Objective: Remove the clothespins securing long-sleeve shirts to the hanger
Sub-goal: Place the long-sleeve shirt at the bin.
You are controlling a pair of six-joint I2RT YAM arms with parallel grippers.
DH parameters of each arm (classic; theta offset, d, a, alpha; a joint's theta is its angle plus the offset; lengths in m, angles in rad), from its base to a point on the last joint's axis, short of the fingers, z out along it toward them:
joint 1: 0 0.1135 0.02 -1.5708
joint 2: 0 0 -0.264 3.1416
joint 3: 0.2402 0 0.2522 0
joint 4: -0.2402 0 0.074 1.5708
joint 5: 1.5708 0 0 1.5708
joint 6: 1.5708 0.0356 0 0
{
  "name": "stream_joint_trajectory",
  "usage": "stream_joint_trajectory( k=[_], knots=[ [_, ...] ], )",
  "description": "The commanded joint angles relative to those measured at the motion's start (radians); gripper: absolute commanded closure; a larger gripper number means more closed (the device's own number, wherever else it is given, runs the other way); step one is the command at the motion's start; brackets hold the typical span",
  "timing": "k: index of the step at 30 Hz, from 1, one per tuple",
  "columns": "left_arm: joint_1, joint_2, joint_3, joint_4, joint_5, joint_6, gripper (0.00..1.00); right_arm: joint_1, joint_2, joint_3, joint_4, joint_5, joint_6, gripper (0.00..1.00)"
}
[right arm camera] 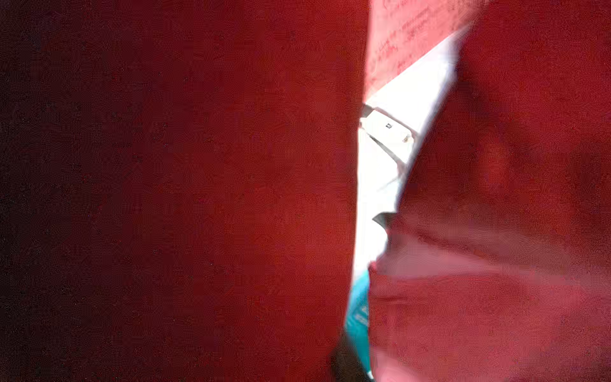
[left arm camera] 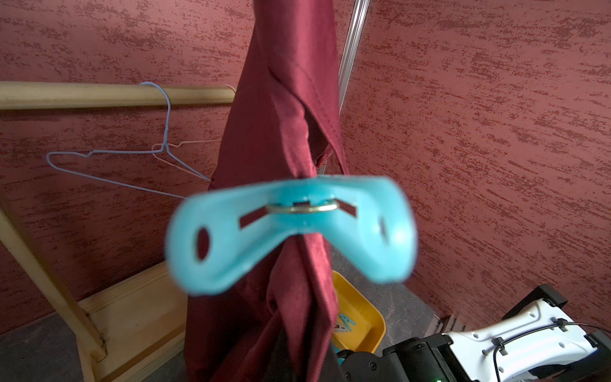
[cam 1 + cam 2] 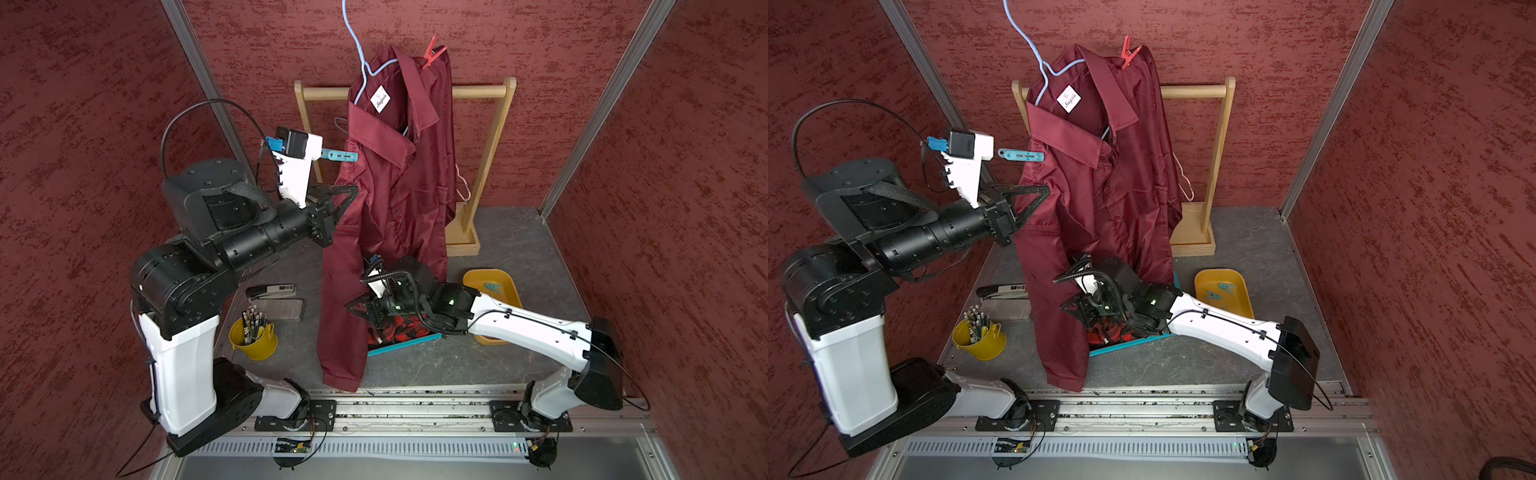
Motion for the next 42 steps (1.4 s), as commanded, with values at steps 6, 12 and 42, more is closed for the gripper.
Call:
stream_joint_trajectory(
  k=[6,12,42],
  knots=[
    [-0.005,-0.149,-0.080,0.060,0.003,0.000,1.00,-0.016,-0.093,0.041,0.044,0.297,-0.025,1.00],
    [-0.004,-0.227,-0.091,0.028,0.020,-0.026,1.00,-0.021,-0.107,0.095,0.048,0.509,-0.052,1.00],
    [-0.005,-0.425,-0.435,-0.024,0.133,-0.164,1.00,-0.038,-0.089,-0.183,0.120,0.768,0.071,1.00]
  ],
)
